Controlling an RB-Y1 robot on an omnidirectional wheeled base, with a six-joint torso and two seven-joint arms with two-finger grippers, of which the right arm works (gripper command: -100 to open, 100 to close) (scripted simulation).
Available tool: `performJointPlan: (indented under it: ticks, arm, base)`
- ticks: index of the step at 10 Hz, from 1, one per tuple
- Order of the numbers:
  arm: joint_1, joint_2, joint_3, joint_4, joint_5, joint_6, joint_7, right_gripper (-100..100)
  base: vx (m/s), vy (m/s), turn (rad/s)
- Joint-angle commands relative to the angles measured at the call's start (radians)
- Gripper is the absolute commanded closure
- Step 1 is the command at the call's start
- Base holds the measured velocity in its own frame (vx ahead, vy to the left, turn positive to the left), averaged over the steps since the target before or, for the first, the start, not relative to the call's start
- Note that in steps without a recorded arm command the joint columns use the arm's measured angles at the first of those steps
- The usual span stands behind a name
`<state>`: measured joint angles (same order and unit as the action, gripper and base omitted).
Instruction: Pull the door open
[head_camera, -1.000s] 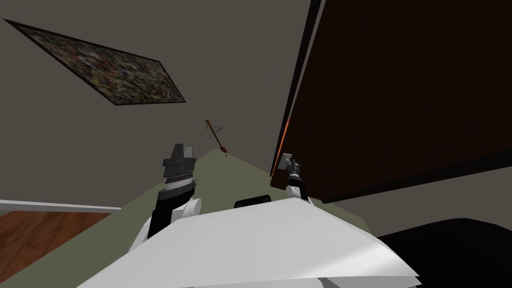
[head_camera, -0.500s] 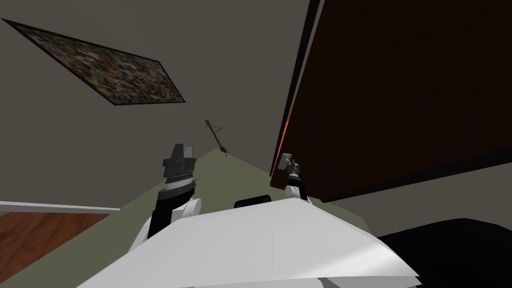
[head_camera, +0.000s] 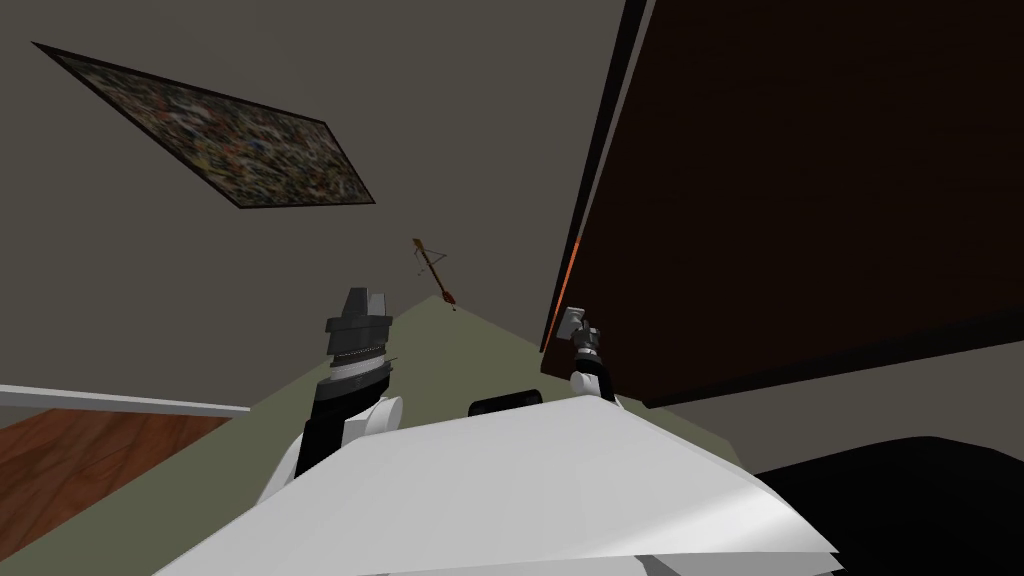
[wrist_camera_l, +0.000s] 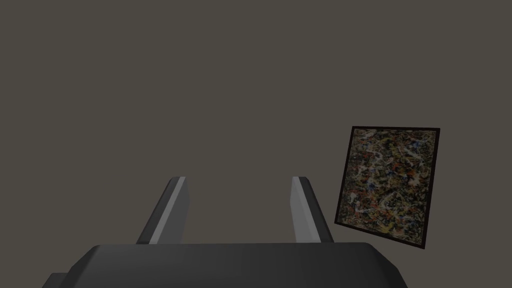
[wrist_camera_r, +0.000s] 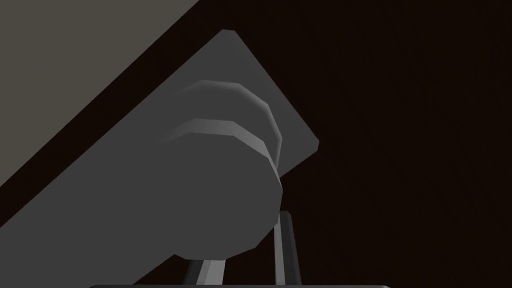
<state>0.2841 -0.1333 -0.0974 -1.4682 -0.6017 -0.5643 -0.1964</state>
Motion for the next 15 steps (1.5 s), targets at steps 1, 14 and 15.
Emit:
performJointPlan:
  ticks: [1, 14, 15]
  arm:
    - [-0.020, 0.009, 0.012, -0.048, 0.005, -0.003, 0.008, 100]
    - [0.005, -0.058, 0.035, -0.017, -0.127, 0.030, -0.165, 100]
    - [0.034, -0.043, 0.030, -0.011, -0.153, 0.044, -0.176, -100]
  base:
    - [0.000, 0.000, 0.000]
    - [-0.037, 0.009, 0.032]
    - [-0.097, -0.017, 0.074]
